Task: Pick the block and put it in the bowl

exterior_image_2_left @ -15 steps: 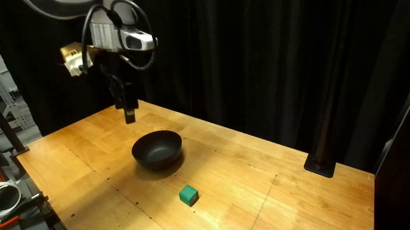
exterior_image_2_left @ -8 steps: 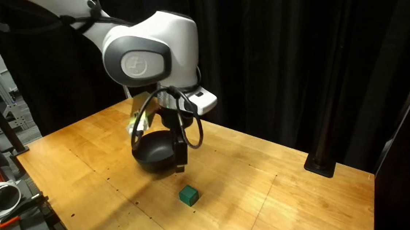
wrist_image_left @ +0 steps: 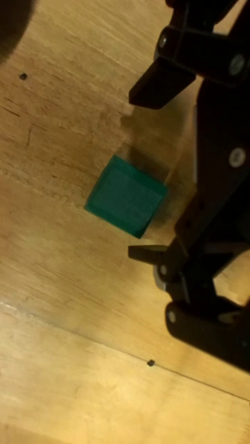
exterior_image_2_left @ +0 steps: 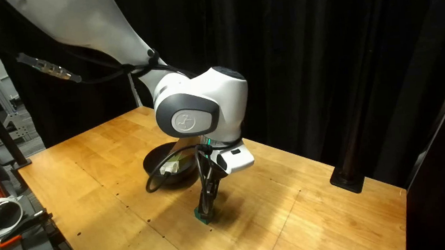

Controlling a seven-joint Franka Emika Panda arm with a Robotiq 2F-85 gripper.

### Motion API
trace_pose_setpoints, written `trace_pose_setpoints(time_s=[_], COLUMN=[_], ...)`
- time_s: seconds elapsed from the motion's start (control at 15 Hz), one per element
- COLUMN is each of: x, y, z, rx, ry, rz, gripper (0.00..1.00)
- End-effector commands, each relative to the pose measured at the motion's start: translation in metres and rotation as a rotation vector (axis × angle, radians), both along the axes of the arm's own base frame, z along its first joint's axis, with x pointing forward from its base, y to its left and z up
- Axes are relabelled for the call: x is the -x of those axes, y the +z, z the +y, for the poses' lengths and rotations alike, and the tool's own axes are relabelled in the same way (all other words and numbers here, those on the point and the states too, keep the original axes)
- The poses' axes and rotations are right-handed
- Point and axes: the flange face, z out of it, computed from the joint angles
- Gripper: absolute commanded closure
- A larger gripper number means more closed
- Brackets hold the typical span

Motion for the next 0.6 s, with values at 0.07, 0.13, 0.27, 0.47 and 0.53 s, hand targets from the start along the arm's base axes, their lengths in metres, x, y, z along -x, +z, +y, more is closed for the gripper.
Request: trace_pose_setpoints(time_s=[0.07, 0.13, 0.27, 0.47, 0.53], x=[-0.005, -0.004, -0.002, -0.001, -0.002], y=[-0.016, -0.019, -0.012, 0.0, 0.007], z=[-0.009, -0.011, -0.008, -0.004, -0.002], rx=[0.025, 0.026, 0.009, -0.011, -0.018], ry=[-0.175, -0.199, -0.244, -0.287, -0.294], rz=[0.027, 0.037, 0.039, 0.056, 0.06], gripper=[0.25, 0.25, 0.41, 0.65, 0.73])
